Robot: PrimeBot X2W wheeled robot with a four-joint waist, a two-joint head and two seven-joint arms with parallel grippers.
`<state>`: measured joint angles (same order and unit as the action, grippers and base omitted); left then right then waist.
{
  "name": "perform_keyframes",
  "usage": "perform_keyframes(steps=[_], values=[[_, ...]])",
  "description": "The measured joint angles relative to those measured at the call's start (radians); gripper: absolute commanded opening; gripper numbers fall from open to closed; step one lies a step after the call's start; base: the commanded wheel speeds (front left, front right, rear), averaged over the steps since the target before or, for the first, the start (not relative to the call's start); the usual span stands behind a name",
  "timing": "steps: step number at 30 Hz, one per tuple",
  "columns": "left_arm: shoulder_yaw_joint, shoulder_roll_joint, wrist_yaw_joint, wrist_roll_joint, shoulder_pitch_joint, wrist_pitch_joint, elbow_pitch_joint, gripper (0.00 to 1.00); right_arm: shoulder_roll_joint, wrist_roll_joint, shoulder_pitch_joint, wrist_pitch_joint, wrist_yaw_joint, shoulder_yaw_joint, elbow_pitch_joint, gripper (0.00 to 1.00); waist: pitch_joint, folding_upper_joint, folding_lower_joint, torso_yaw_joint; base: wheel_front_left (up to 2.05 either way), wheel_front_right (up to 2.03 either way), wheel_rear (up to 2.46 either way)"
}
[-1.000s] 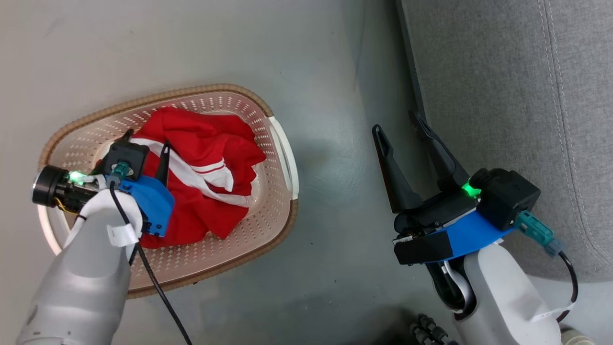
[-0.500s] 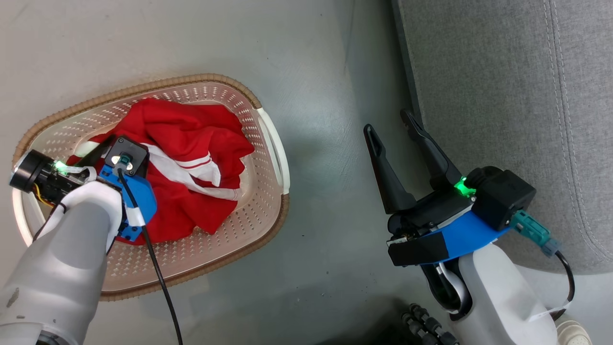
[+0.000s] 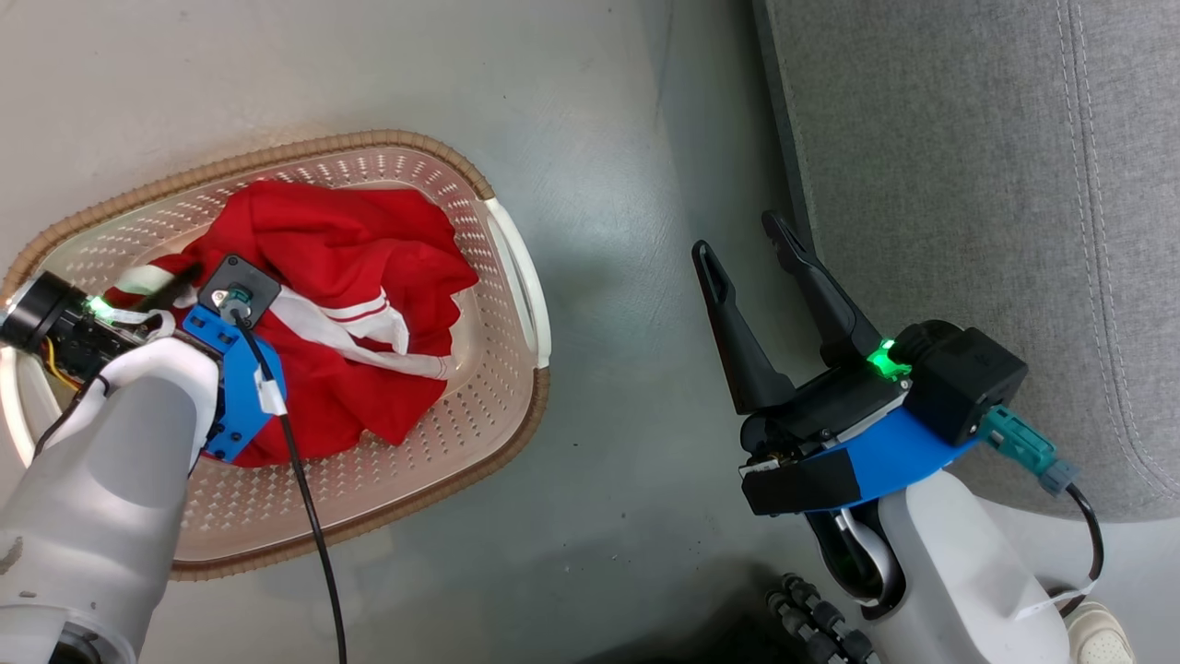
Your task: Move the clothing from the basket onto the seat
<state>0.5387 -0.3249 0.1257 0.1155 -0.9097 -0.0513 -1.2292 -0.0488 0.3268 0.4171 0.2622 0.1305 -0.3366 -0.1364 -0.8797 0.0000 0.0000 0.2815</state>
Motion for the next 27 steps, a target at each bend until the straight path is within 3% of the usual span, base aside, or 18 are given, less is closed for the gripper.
perform_keyframes(steps=[17,27], values=[[0.010,0.037,-0.001,-0.048,0.002,-0.004,-0.010,0.00,0.000,0.001,0.007,0.000,0.000,0.008,-0.014,1.00,0.020,0.0000,0.0000,-0.006,0.00,0.00,0.00],[-0.020,0.088,-0.010,-0.126,0.074,-0.075,-0.021,0.00,0.000,-0.030,-0.007,0.000,0.000,0.036,-0.044,1.00,0.143,0.0000,-0.0001,-0.029,0.00,0.00,0.00]])
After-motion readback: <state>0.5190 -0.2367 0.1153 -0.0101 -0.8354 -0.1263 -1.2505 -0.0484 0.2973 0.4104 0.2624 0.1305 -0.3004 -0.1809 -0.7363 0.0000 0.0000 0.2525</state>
